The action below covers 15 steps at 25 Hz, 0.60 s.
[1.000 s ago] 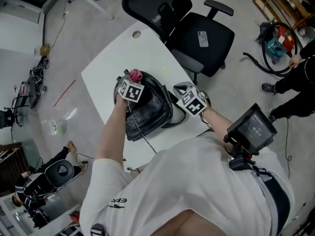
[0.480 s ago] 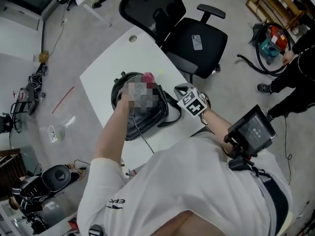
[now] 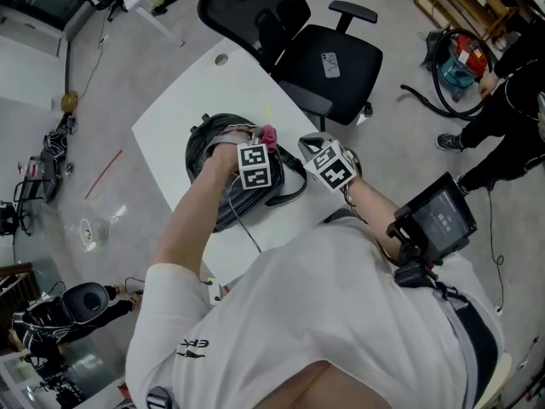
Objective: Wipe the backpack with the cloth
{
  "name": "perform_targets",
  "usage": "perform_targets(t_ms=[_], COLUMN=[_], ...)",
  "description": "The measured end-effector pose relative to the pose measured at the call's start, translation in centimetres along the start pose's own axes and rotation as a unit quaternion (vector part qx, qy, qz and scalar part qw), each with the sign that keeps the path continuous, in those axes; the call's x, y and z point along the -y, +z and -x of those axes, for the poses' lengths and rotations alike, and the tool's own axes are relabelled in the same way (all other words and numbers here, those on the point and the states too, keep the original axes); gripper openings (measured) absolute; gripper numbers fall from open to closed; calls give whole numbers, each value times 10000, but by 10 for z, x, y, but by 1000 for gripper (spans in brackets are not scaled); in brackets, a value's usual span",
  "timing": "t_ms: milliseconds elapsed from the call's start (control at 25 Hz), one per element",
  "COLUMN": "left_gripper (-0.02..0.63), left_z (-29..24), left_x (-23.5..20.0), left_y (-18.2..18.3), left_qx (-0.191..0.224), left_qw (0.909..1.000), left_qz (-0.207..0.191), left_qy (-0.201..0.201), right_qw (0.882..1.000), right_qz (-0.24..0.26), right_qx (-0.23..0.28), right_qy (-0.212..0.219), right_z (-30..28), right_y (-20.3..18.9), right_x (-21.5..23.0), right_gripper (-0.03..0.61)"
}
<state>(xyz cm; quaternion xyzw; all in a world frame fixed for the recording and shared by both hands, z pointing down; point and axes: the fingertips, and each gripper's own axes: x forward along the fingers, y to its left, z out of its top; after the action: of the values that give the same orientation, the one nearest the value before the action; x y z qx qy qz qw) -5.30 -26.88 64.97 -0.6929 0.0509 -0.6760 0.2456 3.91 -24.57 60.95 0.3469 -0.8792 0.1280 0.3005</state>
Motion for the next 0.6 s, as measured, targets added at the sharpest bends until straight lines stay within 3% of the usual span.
perform_targets(t_ms=[160, 360, 480, 600], left_gripper=[137, 137, 136, 135], left_z=[3, 20, 28, 31], left_x=[9, 28, 41, 49], left_y=[22, 48, 66, 72], left_qx=[126, 400, 588, 630], left_qw=[9970, 9850, 9766, 9731], left_qz=[-734, -1614, -1941, -2030], left_qy=[-185, -453, -717, -894], right_qw=[9999, 9997, 9995, 9993], right_qz=[-79, -137, -176, -180], right_qx=[20, 46, 46, 82], right_qy=[-97, -201, -259, -314], right_z=[4, 11, 15, 15], right_y=[-6, -9, -13, -16], right_x=[7, 8, 10, 12], right_gripper=[3, 3, 3, 3])
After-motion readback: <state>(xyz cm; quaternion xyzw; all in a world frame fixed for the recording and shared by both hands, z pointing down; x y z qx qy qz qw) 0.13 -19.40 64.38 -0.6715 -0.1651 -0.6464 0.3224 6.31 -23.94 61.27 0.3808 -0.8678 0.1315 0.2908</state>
